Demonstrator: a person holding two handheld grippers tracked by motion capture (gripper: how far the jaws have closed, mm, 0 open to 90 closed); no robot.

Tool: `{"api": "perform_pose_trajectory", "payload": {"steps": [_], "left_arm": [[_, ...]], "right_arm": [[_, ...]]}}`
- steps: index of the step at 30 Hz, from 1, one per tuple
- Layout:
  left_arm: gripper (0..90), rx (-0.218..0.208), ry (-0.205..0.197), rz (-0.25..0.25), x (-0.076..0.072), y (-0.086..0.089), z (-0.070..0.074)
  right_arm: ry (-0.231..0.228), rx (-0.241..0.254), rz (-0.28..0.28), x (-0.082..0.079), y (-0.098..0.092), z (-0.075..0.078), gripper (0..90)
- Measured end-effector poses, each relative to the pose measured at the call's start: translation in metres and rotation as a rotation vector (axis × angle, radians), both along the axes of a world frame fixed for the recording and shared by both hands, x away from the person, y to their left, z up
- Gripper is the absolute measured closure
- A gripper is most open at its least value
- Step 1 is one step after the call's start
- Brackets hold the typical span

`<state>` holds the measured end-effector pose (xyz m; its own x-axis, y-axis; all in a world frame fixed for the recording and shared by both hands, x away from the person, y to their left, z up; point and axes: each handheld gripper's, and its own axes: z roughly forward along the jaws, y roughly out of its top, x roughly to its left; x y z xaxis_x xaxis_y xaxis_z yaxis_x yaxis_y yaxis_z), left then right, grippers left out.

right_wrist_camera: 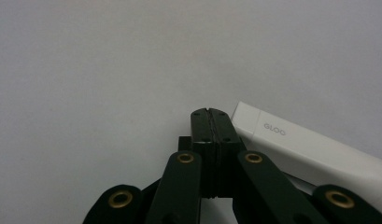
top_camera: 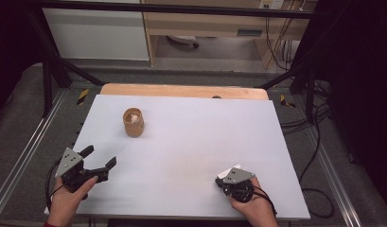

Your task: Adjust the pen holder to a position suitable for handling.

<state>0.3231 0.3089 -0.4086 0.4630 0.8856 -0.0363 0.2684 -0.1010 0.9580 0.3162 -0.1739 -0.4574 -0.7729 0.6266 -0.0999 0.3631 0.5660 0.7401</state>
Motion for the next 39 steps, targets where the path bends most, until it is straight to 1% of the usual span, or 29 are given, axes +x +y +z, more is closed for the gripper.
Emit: {"api": "perform_pose_trajectory", "payload": {"steps": [5, 7, 9, 12, 13, 23, 31, 32, 33, 39], "left_arm": [[3.3, -0.005, 0.002, -0.002, 0.0, 0.0, 0.0], [3.3, -0.004, 0.003, -0.003, 0.001, 0.0, 0.0], [3.3, -0.003, 0.002, -0.003, 0.0, -0.001, 0.0], [3.3, 0.002, 0.001, 0.0, 0.0, 0.0, 0.0], [3.3, -0.003, 0.002, -0.003, 0.0, 0.0, 0.0], [3.3, 0.002, 0.001, 0.0, 0.0, 0.0, 0.0], [3.3, -0.003, 0.002, -0.004, 0.001, -0.001, 0.0], [3.3, 0.002, 0.001, -0.001, 0.0, 0.0, 0.0], [3.3, -0.004, 0.001, -0.004, 0.001, -0.001, 0.0], [3.4, 0.002, 0.001, -0.001, 0.0, 0.0, 0.0]], "right_arm": [[0.004, 0.004, 0.0, 0.0, 0.001, 0.0, 89.9], [0.002, 0.011, 0.005, 0.0, 0.003, 0.0, 89.5], [-0.004, 0.006, 0.01, 0.0, 0.005, 0.0, 89.3], [-0.013, -0.003, 0.004, 0.001, 0.006, 0.0, 89.4], [-0.015, -0.005, 0.0, 0.002, 0.006, 0.0, 89.8], [-0.03, -0.014, -0.014, 0.006, 0.008, -0.001, 90.0], [-0.038, 0.0, -0.036, 0.01, 0.007, 0.0, 90.0], [-0.04, 0.003, -0.039, 0.011, 0.007, 0.0, 90.0], [-0.043, 0.005, -0.042, 0.012, 0.007, 0.0, 90.0], [-0.037, 0.005, -0.049, 0.018, 0.008, -0.002, 90.0]]}}
